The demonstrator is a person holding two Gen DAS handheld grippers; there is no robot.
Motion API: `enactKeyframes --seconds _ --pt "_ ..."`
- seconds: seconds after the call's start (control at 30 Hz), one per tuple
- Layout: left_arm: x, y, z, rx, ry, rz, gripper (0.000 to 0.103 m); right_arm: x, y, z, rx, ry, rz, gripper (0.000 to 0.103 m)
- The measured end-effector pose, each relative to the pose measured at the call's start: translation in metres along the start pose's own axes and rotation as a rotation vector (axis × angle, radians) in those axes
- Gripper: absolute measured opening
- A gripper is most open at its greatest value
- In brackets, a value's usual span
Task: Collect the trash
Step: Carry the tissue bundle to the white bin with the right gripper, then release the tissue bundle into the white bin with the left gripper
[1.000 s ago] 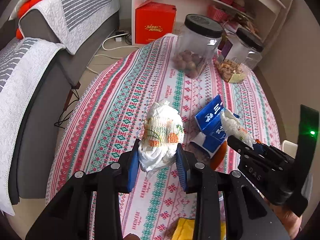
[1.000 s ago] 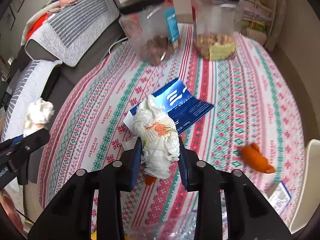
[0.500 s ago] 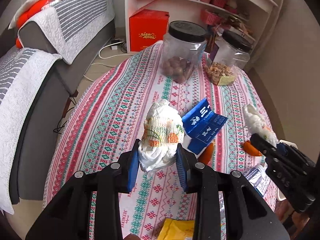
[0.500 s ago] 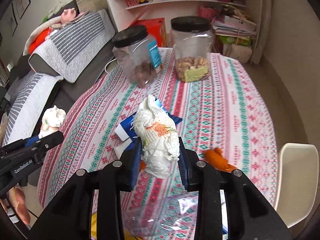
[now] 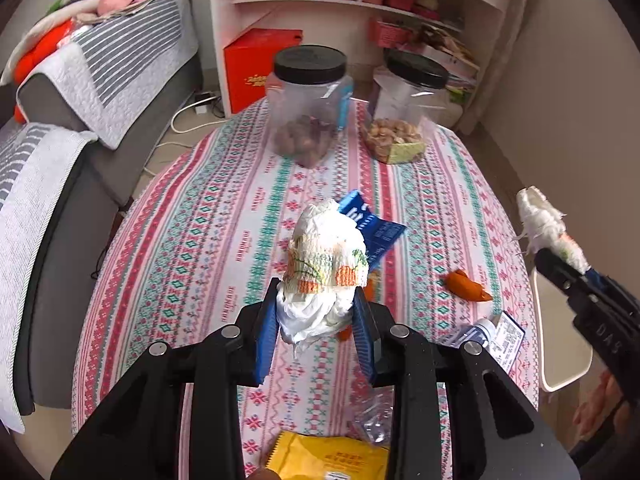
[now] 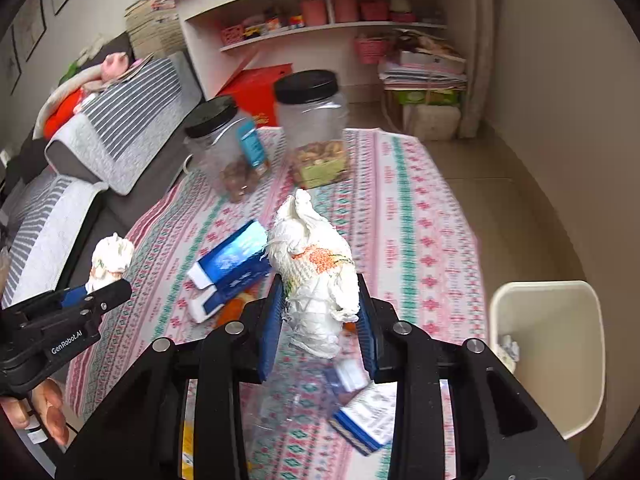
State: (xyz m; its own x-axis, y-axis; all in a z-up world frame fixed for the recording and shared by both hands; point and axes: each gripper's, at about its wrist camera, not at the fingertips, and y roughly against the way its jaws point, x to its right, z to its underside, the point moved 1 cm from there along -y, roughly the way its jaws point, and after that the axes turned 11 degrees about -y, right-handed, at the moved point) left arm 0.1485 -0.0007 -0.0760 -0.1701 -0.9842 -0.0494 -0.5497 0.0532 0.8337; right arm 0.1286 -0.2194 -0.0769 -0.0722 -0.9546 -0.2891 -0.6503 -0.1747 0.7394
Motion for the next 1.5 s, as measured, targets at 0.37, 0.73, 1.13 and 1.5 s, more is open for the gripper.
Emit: enactKeyframes --seconds 0.37,0.73,1.13,1.5 --pt "0.052 0.009 -0.003 0.034 -0.094 0.031 0.033 0.086 0.048 -0.010 0.079 -0.124 0.091 0.032" --pt "0.119 0.017 -0.006 0.063 -0.197 0.084 0.033 0.170 0.089 -0.007 0.126 -0.257 0.219 0.037" --pt "0.250 0.027 -0.012 0.050 -0.364 0.220 0.034 0.245 0.149 -0.004 0.304 -0.497 0.309 0.093" --pt "0.344 0.019 0.003 -0.001 -0.470 0.311 0.037 0.276 0.175 0.002 0.366 -0.613 0.324 0.096"
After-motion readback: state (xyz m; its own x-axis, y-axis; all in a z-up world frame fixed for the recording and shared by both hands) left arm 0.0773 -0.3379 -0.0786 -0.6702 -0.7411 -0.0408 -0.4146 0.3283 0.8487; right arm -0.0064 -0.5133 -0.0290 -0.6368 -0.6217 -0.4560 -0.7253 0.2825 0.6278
